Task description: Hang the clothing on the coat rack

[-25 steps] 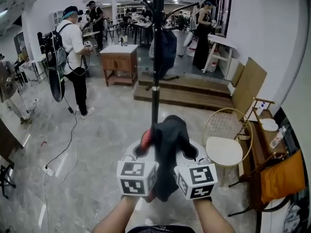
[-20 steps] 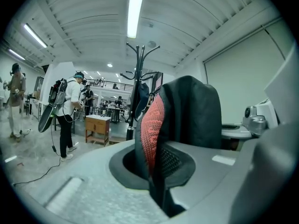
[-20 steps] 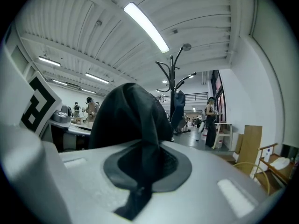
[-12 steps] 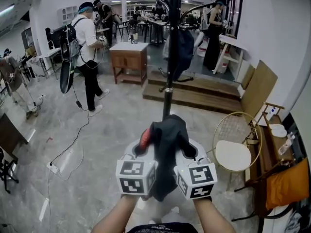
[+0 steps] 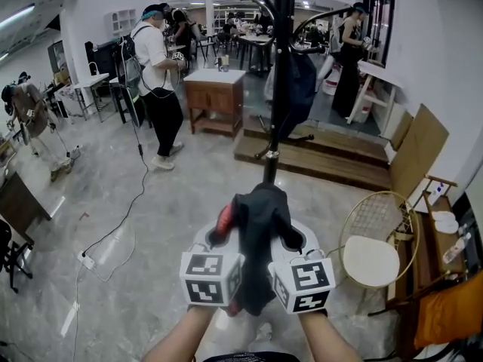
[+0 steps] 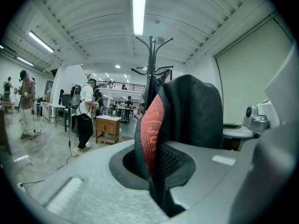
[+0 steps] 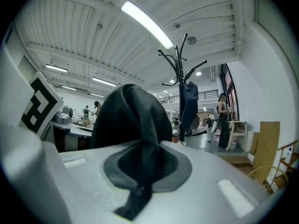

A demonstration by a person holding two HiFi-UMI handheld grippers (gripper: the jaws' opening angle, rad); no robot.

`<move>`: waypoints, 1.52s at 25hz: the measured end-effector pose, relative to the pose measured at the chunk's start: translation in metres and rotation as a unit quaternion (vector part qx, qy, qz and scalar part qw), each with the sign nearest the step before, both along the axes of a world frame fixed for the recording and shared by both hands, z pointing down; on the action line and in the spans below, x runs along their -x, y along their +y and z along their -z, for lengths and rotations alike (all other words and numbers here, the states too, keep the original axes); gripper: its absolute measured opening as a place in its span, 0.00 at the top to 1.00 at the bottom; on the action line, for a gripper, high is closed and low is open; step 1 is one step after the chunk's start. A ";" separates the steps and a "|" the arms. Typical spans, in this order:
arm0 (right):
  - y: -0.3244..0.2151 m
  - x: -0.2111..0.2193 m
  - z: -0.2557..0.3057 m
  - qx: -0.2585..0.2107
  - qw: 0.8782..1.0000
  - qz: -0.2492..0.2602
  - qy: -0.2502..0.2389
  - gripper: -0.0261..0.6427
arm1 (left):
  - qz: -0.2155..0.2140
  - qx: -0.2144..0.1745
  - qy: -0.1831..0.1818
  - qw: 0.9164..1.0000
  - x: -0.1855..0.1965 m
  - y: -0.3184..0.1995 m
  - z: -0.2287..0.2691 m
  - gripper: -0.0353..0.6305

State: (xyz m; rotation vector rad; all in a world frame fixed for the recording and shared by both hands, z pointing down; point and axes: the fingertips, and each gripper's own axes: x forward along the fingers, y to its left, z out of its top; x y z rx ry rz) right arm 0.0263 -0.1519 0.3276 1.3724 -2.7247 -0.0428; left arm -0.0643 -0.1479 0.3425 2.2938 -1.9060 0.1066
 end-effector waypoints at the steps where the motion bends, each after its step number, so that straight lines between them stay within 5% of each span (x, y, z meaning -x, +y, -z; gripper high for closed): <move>1: -0.007 0.000 -0.001 0.000 1.000 0.004 -0.001 0.93 | 0.003 0.000 -0.001 1.000 0.000 -0.006 -0.001 0.93; 30: -0.137 -0.002 -0.019 0.023 0.996 0.081 -0.010 0.93 | 0.085 0.019 -0.015 0.996 -0.001 -0.129 -0.015 0.93; 38: -0.158 0.006 -0.024 0.029 0.998 0.062 -0.008 0.93 | 0.069 0.024 -0.015 0.997 0.009 -0.148 -0.021 0.93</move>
